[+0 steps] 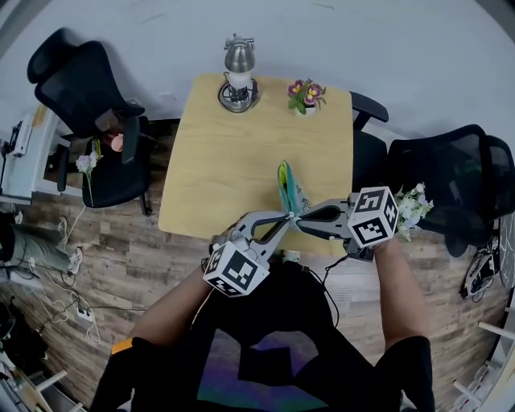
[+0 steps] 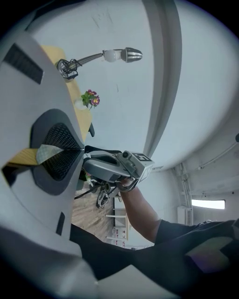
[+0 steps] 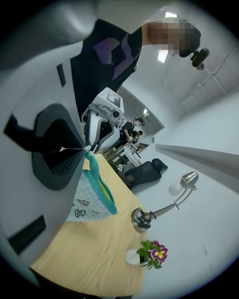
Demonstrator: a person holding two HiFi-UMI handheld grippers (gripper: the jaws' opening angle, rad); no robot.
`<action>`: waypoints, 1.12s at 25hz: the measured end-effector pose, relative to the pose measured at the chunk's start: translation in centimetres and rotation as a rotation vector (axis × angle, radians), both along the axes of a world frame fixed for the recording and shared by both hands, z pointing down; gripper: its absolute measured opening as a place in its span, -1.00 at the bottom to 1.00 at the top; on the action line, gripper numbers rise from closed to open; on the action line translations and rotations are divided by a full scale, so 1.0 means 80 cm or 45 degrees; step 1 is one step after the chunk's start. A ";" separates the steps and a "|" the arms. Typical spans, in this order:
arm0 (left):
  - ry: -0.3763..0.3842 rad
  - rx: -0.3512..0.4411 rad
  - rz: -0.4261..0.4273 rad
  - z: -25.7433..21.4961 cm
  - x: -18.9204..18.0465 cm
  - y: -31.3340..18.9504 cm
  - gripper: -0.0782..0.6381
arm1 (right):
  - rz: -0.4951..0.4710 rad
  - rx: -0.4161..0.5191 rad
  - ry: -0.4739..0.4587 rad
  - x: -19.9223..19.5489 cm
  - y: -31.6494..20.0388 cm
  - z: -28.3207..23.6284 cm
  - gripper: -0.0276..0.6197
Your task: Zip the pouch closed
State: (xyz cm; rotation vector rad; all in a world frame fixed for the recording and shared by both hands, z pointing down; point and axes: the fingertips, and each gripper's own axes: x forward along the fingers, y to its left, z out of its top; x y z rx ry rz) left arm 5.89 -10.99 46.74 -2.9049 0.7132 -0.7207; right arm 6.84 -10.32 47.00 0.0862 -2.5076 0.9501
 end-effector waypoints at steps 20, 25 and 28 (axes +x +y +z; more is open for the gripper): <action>0.043 -0.024 -0.013 -0.023 0.021 -0.021 -0.76 | 0.203 0.189 0.044 0.038 -0.012 -0.027 -0.86; 0.054 -0.033 -0.037 -0.029 0.024 -0.034 -0.76 | 0.217 0.248 0.072 0.048 -0.014 -0.039 -0.86; 0.078 -0.062 -0.057 -0.030 0.028 -0.038 -0.76 | 0.223 0.276 0.094 0.054 -0.014 -0.043 -0.86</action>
